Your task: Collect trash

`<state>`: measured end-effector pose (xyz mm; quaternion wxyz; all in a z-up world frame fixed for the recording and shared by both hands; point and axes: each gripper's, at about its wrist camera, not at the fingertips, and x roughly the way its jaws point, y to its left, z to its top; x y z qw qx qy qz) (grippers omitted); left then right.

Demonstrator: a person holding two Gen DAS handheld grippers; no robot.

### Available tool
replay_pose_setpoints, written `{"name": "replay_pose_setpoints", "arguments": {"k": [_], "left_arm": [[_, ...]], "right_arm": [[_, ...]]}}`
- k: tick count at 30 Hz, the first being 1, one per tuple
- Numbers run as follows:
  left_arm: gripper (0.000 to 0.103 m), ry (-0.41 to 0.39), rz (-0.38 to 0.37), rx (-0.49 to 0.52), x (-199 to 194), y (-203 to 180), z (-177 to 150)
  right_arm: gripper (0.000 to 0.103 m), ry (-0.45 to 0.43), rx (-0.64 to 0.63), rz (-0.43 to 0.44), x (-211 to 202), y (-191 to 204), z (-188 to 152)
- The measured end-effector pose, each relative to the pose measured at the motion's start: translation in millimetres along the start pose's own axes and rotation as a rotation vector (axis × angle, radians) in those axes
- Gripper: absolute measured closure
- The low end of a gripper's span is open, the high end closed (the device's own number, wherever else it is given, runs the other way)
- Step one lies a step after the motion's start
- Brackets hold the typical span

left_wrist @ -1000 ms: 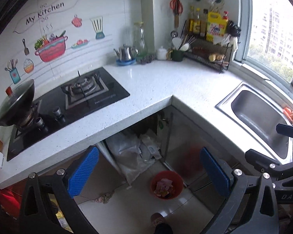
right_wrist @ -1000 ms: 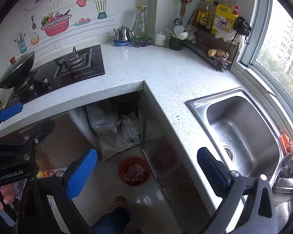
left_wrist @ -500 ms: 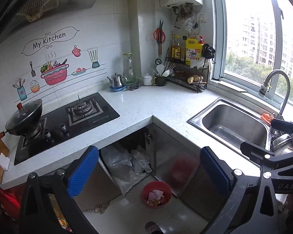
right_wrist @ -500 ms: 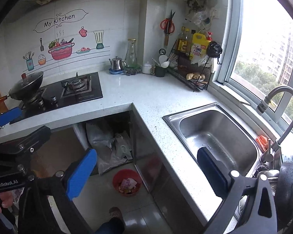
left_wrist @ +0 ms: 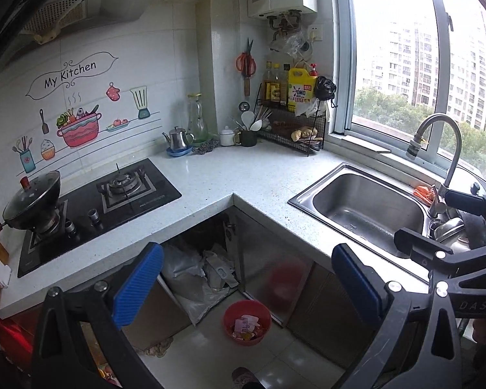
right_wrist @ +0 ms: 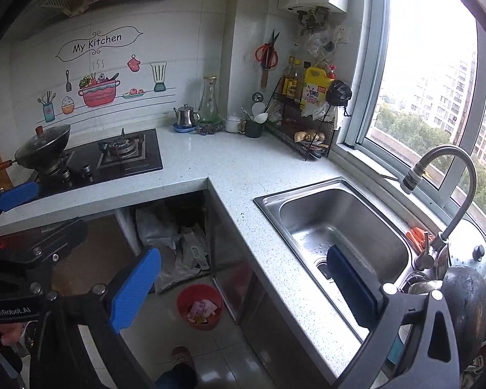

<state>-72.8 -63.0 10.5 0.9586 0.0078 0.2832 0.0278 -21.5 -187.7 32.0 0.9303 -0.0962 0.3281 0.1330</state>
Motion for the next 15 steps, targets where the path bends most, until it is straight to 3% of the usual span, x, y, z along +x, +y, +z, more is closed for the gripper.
{"name": "replay_pose_setpoints", "arguments": {"k": [15], "left_arm": [[0.000,-0.001,0.013,0.003,-6,2,-6]], "right_arm": [[0.001,0.000,-0.012,0.003,-6,12,-5]]}}
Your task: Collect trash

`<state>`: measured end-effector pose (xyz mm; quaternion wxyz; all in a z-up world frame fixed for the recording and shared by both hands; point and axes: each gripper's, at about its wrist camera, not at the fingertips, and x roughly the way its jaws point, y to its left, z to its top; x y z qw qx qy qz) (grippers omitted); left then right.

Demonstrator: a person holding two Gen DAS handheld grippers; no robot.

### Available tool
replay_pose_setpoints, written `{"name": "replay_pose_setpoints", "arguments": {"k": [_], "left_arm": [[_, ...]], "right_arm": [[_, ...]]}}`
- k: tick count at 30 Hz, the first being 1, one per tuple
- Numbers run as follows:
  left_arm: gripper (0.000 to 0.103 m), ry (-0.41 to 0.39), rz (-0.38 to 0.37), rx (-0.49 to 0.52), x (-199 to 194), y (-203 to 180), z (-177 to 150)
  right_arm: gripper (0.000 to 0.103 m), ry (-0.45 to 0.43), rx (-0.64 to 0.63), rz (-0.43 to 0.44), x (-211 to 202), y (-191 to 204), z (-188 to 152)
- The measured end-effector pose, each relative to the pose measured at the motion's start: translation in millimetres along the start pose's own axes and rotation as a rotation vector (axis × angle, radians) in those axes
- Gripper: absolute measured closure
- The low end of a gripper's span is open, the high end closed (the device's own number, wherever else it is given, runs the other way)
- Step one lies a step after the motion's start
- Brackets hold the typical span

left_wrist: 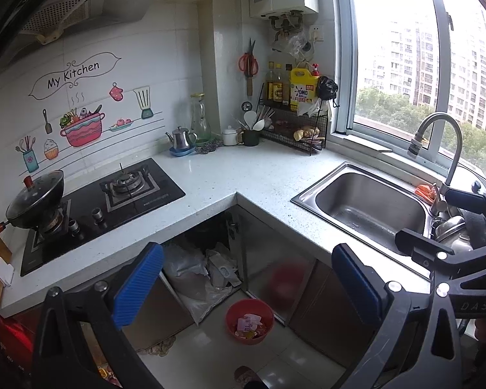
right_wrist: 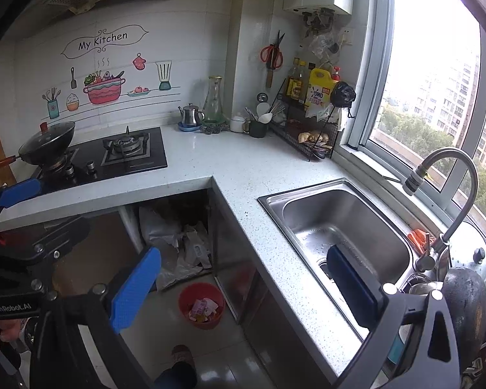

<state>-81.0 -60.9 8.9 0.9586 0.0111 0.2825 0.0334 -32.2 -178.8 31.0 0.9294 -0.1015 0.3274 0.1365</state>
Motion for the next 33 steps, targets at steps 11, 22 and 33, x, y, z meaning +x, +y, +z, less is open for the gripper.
{"name": "replay_pose_setpoints", "arguments": {"k": [11,22,33], "left_arm": [[0.000,0.006,0.008,-0.004,-1.6,-0.5,-0.9],[0.000,0.014,0.007,-0.002,-1.1,-0.5,-1.4],[0.000,0.017,0.006,0.002,-1.9,-2.0,-1.9]], "right_arm": [[0.001,0.005,0.006,0.010,-4.1,-0.3,-0.4],[0.001,0.008,0.016,0.024,-4.7,-6.0,1.5],[0.001,0.009,0.014,0.024,-5.7,-4.8,1.4]]}}
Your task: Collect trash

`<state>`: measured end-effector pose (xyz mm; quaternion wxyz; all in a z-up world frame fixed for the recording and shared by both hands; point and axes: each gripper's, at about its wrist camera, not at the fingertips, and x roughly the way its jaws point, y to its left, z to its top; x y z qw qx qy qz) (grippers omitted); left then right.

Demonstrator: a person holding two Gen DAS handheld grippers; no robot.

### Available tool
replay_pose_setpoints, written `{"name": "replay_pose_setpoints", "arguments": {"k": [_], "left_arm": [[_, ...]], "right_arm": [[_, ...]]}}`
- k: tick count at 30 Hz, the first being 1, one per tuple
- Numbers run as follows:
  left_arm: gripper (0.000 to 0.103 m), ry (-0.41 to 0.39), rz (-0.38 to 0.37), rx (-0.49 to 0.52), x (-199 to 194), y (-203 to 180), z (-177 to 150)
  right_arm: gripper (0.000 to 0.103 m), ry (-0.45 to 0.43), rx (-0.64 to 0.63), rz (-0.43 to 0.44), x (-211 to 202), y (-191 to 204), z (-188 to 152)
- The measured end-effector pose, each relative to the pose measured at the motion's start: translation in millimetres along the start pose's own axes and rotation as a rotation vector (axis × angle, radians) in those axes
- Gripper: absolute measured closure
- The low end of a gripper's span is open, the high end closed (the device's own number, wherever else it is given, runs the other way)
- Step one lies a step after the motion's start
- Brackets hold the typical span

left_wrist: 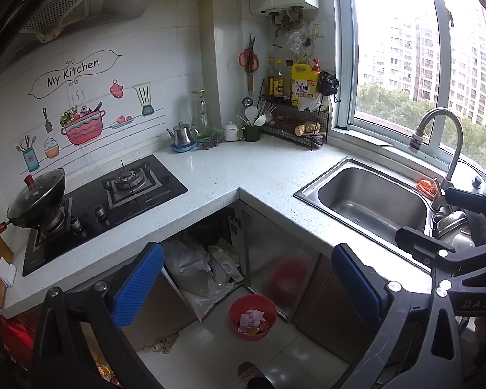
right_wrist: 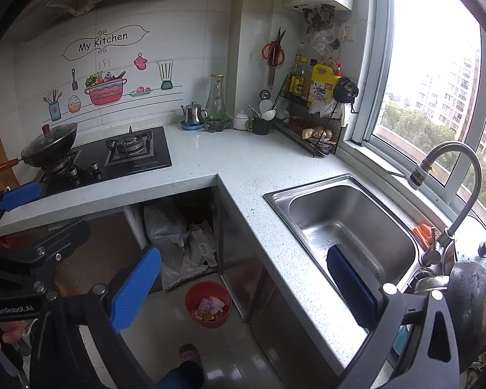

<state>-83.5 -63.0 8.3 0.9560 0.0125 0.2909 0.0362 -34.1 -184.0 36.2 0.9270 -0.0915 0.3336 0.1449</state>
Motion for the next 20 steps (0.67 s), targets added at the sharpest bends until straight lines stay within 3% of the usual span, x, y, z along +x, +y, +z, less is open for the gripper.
{"name": "replay_pose_setpoints", "arguments": {"k": [20], "left_arm": [[0.000,0.017,-0.033,0.005,4.3,-0.2,0.9]], "right_arm": [[0.001,0.004,0.014,-0.005,0.5,-2.4,-1.5]]}}
